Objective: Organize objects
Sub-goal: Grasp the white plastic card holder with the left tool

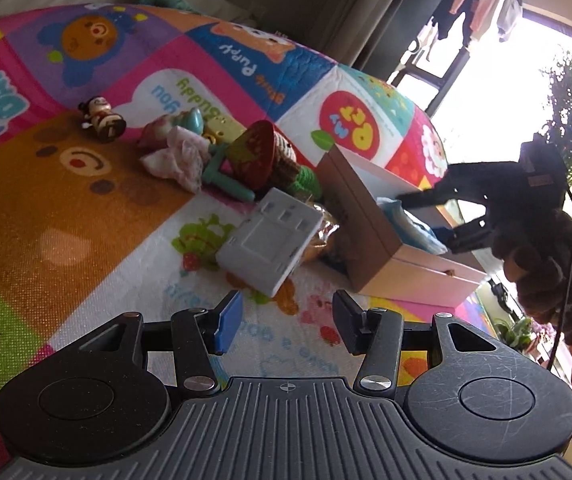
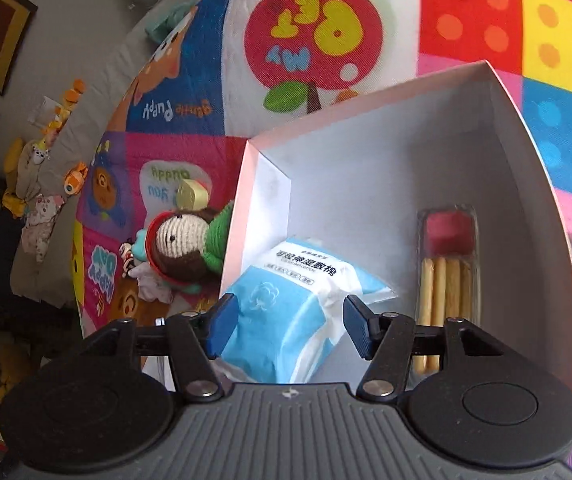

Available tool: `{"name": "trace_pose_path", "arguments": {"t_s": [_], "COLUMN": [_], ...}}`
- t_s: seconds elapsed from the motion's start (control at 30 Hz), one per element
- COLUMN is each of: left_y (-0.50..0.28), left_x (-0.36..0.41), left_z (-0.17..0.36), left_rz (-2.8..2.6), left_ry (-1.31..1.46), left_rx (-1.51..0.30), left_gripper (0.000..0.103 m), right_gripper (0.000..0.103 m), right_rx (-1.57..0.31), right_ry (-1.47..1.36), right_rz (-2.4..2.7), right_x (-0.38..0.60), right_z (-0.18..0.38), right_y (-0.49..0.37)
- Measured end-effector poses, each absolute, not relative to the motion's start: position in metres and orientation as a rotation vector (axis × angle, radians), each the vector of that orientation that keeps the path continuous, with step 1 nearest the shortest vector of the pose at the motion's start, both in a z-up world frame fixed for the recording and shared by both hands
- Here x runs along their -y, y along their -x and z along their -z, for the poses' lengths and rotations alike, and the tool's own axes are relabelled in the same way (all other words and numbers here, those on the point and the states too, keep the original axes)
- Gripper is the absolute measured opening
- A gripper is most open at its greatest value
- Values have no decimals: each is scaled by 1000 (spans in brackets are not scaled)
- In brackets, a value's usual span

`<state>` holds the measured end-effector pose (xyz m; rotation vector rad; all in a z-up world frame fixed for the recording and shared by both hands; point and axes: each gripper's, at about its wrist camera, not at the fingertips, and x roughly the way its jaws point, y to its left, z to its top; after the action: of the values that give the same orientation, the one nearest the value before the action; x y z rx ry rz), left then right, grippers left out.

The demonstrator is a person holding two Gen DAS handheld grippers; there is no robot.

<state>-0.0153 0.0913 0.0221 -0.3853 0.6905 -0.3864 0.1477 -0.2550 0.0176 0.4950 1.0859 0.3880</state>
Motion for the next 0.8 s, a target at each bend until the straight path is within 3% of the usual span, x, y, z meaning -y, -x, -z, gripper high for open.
{"name": "trace_pose_path", "arguments": {"t_s": [0.13,0.27,0.5,0.53,0.6,0.67,0.8], "left_y": [15,18,14,15,12,1,-31], "left_x": [-91,-96,-83,-79,-72,-67,-57], "left_z": [-22,-26,-33,-37,-46,-53,-48], "left_rz": [381,361,316,320,336,358,351], "left_ry": [378,364,225,177,102,45,-20], "left_rx": [-694,-673,-662,-644,-610,-590,-629], "left_gripper": [54,54,54,54,54,54,54], "right_gripper": [57,57,59,61,87,103,103], "right_rx": [-986,-1000,-840,-796,-706,-625,-596], "right_ry": [-309,-45,-92,-74,-24,20,70], "right_rz": [-406,-365,-338,-347,-363,-388,-450], "right_x": [239,225,242,240,236,230,219], "right_z": [-21,-17,-39,-43,-50,-51,-37], "right_y": [-153,-143,-108,-97,-69,-39,15]}}
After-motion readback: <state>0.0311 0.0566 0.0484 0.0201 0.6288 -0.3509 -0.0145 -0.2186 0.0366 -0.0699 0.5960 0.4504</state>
